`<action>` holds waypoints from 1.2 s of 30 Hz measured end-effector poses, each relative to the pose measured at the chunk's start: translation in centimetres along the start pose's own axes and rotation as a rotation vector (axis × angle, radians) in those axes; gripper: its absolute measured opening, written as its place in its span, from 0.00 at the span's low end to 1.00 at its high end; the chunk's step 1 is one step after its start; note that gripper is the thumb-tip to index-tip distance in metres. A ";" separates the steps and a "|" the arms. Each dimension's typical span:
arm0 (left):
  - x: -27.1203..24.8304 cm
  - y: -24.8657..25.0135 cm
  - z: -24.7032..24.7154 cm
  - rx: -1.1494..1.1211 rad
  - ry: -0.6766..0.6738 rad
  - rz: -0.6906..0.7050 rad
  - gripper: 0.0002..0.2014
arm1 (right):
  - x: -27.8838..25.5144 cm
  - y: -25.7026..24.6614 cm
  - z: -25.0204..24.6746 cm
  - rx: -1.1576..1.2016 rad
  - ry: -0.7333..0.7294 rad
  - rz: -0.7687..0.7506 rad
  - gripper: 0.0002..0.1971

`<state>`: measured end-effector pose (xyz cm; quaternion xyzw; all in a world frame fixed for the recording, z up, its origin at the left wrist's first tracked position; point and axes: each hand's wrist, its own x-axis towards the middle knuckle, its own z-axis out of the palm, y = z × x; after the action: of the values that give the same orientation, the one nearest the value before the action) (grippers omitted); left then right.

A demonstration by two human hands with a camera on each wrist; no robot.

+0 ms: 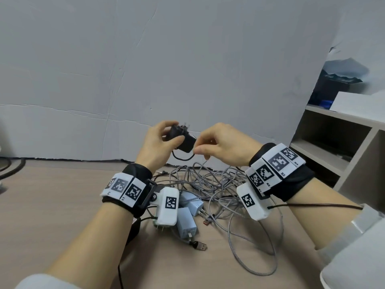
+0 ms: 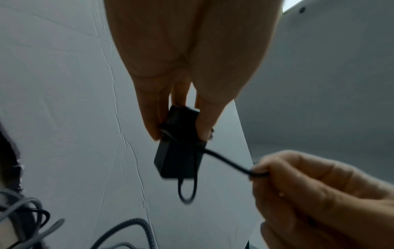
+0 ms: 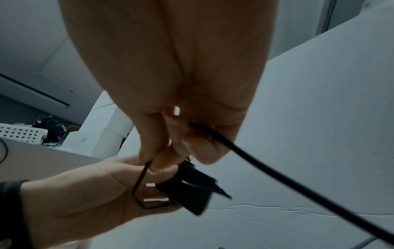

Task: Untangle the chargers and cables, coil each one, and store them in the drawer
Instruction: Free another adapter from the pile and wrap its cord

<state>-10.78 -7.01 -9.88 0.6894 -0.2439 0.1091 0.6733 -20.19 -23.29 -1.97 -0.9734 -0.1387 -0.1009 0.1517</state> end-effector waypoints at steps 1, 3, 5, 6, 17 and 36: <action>-0.1 0.1 0.1 0.019 -0.072 0.008 0.20 | 0.2 0.0 -0.2 0.034 0.053 -0.030 0.07; -0.4 0.4 0.3 -0.011 -0.194 -0.005 0.20 | 0.6 0.3 -0.9 0.089 0.191 -0.045 0.06; -0.6 0.4 0.5 -0.108 -0.286 -0.047 0.19 | 1.1 1.0 -1.5 0.132 0.286 -0.007 0.05; -0.7 0.5 0.6 -0.147 -0.317 -0.065 0.18 | 1.2 1.4 -1.7 0.148 0.314 0.017 0.05; -0.7 1.1 0.0 -0.393 -0.485 -0.059 0.16 | 1.1 4.2 -0.5 0.360 0.358 0.175 0.08; 0.1 1.1 0.8 -0.501 0.163 -0.195 0.18 | 0.6 1.0 3.8 0.000 -0.308 0.161 0.24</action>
<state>-11.38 -7.82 -8.96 0.5106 -0.1409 0.0355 0.8475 -18.78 -22.81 -5.69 -0.9854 -0.0817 0.0620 0.1362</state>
